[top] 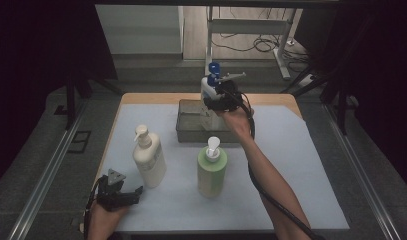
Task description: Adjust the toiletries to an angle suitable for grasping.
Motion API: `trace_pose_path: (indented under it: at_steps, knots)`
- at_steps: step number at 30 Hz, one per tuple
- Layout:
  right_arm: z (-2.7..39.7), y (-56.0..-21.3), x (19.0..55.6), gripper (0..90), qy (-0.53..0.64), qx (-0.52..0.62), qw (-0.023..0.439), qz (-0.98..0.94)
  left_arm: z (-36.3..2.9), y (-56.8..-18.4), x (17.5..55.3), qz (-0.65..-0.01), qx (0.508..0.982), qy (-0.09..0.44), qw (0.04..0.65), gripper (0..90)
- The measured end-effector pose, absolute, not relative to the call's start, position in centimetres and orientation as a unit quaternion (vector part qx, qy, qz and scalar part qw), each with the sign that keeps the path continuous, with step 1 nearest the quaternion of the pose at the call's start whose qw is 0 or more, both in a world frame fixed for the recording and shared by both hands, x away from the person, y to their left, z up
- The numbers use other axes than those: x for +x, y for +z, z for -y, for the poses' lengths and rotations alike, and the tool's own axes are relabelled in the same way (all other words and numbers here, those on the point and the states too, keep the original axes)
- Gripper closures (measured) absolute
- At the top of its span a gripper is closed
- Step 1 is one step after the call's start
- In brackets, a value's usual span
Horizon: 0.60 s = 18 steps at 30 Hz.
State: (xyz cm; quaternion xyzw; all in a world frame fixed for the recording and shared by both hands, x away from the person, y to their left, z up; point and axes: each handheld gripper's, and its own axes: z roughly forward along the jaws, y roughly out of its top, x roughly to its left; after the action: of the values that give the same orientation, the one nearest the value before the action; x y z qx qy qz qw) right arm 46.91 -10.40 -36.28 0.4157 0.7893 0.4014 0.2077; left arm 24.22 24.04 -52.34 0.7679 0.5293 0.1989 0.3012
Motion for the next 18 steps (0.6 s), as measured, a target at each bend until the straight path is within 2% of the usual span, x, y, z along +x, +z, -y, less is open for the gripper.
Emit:
trace_pose_path:
  at_steps: [18]
  knots:
    - [10.2,-39.1,46.4,40.3,0.386,0.411,0.196,-0.802,-24.0,-52.3,24.2,-0.529,0.768,0.199,0.301,10.8]
